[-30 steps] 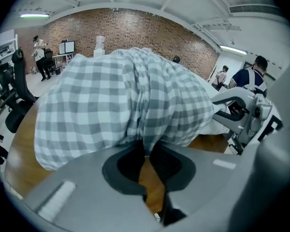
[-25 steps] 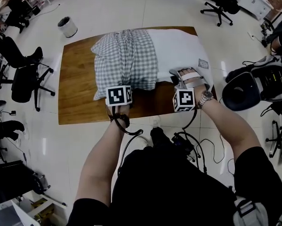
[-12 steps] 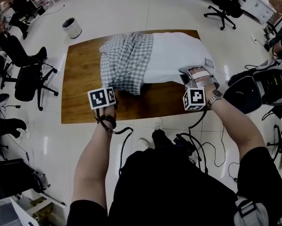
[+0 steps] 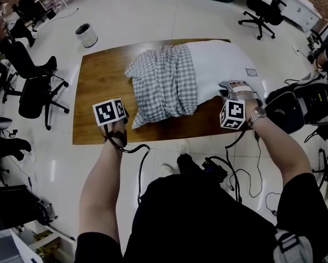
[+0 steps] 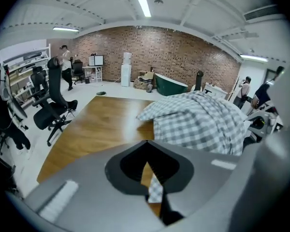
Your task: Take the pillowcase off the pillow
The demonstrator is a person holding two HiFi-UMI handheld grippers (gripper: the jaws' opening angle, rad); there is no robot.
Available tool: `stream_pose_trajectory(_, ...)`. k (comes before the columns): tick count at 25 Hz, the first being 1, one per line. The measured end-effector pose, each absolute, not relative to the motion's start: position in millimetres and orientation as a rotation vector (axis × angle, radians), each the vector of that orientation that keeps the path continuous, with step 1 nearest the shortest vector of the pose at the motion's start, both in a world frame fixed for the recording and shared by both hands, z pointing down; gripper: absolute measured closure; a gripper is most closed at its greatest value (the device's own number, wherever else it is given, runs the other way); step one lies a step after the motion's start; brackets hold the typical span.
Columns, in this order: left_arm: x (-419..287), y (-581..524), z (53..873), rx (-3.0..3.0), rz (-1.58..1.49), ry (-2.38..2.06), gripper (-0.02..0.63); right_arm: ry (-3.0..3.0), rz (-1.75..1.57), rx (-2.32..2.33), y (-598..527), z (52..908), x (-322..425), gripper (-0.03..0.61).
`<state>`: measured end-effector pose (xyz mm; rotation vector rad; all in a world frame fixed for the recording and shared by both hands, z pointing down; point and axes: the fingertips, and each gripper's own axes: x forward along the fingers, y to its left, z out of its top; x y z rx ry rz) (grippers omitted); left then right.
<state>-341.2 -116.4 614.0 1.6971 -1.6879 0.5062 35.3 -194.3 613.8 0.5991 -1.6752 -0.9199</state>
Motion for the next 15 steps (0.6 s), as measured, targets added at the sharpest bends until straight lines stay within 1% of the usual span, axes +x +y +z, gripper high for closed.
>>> stream_pose_trajectory(1,-331.8,-120.4,607.8,1.728,0.5,-1.67,0.609,-1.684,-0.914,0.59,-189.9,611.5,30.5,0.544)
stream_pose_trajectory(3,-312.9,-128.0,597.3,1.782,0.496,-1.633,0.609,-1.702,-0.903,0.558,-180.1,608.5,23.9,0.506)
stream_pose_trajectory(6,-292.4,-140.2,583.0,1.849,0.506,-1.591,0.609,-1.733,-0.846,0.471,-163.6,605.4,20.5,0.406)
stream_pose_trajectory(8,-287.8,-149.0,571.7,1.888,0.524,-1.575,0.607,-1.759,-0.781,0.415,-153.5,594.7,18.1,0.373)
stream_pose_trajectory(15,-266.9,-188.2,528.1,1.986,0.577,-1.515,0.541,-1.933,-0.604,0.414,-166.1,524.2,5.8,0.368)
